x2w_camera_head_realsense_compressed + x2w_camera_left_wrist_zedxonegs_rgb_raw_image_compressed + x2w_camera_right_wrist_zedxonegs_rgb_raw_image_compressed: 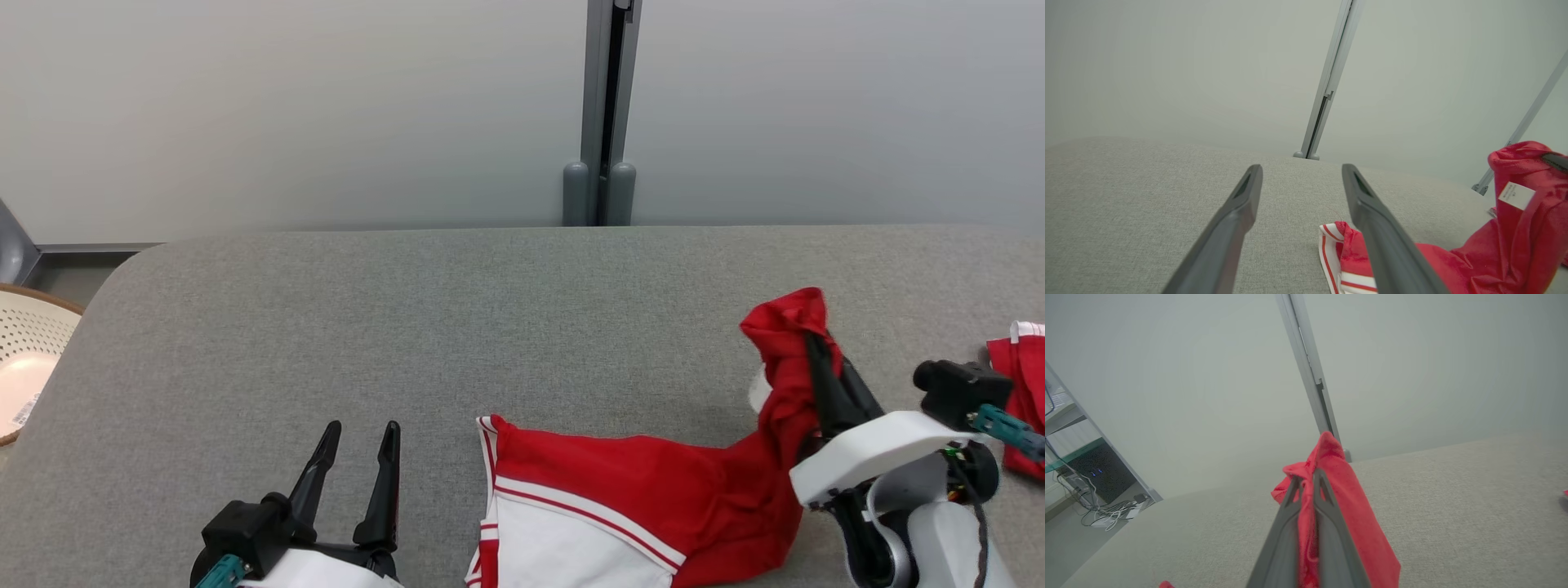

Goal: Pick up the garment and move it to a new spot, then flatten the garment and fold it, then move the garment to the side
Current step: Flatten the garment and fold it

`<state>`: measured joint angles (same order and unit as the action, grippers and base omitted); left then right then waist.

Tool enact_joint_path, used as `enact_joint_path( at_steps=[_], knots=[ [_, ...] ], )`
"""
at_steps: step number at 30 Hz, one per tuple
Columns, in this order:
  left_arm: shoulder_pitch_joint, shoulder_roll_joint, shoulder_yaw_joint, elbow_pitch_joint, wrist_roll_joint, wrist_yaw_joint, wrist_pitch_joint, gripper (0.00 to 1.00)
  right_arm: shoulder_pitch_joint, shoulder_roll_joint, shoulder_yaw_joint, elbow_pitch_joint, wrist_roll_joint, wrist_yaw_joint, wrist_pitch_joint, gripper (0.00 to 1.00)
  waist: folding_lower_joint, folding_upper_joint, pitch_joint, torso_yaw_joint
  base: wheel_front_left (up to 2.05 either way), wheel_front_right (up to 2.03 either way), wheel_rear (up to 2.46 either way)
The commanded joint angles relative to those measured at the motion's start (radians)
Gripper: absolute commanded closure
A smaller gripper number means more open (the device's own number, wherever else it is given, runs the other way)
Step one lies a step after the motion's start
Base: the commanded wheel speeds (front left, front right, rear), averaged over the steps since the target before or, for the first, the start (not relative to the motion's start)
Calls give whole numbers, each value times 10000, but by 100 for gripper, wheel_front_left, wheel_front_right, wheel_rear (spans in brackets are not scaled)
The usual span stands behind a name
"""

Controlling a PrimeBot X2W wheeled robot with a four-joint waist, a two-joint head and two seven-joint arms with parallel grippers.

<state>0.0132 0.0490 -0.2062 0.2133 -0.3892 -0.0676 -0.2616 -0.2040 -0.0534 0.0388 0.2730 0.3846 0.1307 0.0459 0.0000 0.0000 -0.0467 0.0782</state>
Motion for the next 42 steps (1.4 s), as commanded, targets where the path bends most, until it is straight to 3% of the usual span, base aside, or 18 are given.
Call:
enact_joint_path(
  at_steps=[1, 8, 22, 31, 32, 33, 42],
  knots=[
    [13, 36, 4, -20, -71, 67, -45, 0, 158, 7, 224, -222, 125, 0, 134, 100, 0, 0, -20, 56, 0, 0, 0],
    [-104, 38, -161, -53, -139, 74, -45, 0, 429, 18, 2269, -681, 1187, 0, 382, 100, 0, 0, 87, 546, 0, 0, 0],
    [-425, 36, -331, 26, -296, 69, -45, 0, -425, 16, 5020, 2270, 2144, 0, -1165, 100, 0, 0, 634, 1437, 0, 0, 0],
    [-662, 36, -490, 94, -404, 60, -45, 0, -1086, 14, 6803, 3484, 3138, 0, -1837, 100, 0, 0, 953, 1738, 0, 0, 0],
    [-663, 33, -512, 106, -412, 65, -45, 0, -1096, 21, 7004, 3565, 3251, 0, -1869, 79, 0, 0, 973, 1757, 0, 0, 0],
    [-664, 35, -525, 115, -416, 72, -45, 0, -1114, 23, 7176, 3675, 3351, 0, -1874, 0, 0, 0, 992, 1772, 0, 0, 0],
    [-691, 36, -531, 174, -450, 109, -45, 0, -1303, 17, 8382, 4082, 4439, 0, -1599, 0, 0, 0, 1019, 1767, 0, 0, 0]
  ],
)
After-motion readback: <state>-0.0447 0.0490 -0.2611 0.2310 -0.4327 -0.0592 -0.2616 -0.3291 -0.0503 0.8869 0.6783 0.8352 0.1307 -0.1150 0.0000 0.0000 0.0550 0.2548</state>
